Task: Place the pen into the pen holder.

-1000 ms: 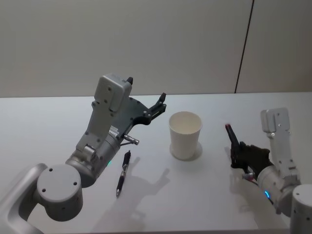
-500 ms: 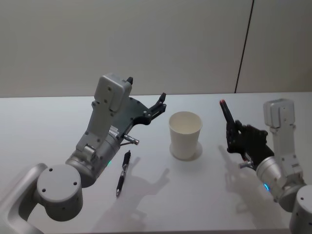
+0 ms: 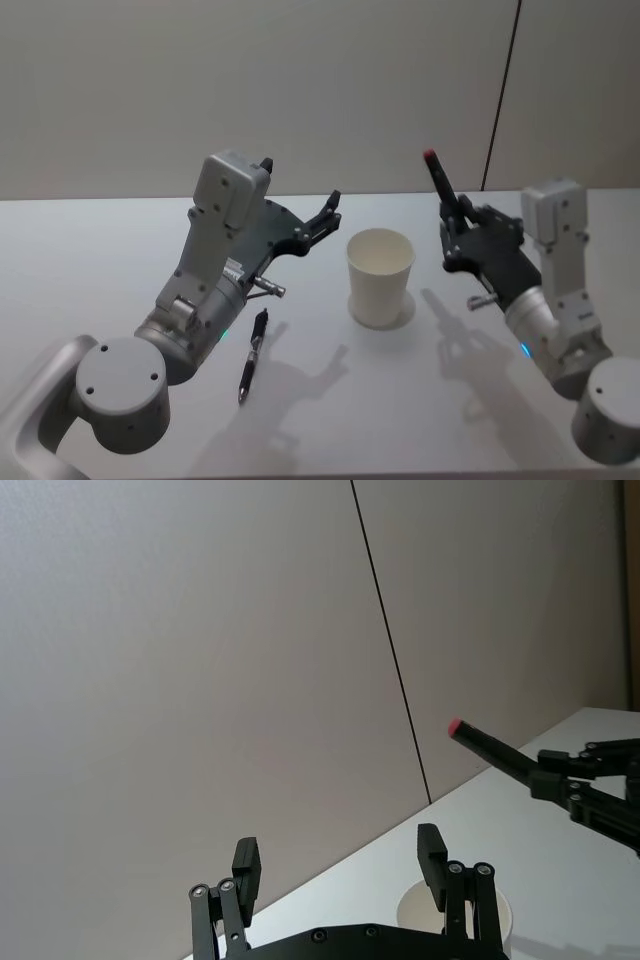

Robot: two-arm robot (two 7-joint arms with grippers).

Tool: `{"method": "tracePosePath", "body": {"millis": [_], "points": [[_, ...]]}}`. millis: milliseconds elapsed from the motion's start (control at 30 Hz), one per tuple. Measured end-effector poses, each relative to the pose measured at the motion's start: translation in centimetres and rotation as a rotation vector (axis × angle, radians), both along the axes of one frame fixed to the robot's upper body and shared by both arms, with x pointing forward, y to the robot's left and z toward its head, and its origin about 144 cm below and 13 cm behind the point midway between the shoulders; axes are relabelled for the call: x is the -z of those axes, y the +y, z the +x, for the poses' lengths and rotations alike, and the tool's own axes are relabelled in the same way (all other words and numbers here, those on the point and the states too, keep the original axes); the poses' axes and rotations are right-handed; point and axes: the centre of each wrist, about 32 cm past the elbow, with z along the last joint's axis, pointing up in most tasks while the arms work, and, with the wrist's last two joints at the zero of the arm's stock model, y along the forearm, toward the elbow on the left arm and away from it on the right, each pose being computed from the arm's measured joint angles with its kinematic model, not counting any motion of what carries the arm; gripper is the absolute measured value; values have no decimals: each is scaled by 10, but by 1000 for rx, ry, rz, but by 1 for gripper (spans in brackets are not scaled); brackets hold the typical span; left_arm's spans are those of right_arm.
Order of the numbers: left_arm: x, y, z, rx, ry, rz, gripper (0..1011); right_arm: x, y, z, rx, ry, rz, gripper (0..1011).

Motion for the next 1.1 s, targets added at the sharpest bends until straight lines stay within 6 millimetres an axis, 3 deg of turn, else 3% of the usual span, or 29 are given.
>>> {"method": "tracePosePath", "body": {"millis": [433,1100], "points": [[0,0,0,0,0,0,1003,0,14,29,-53,-84,-33,179],[0,0,0,0,0,0,1003,10,30,55,-138,-94,-52,179]]}}
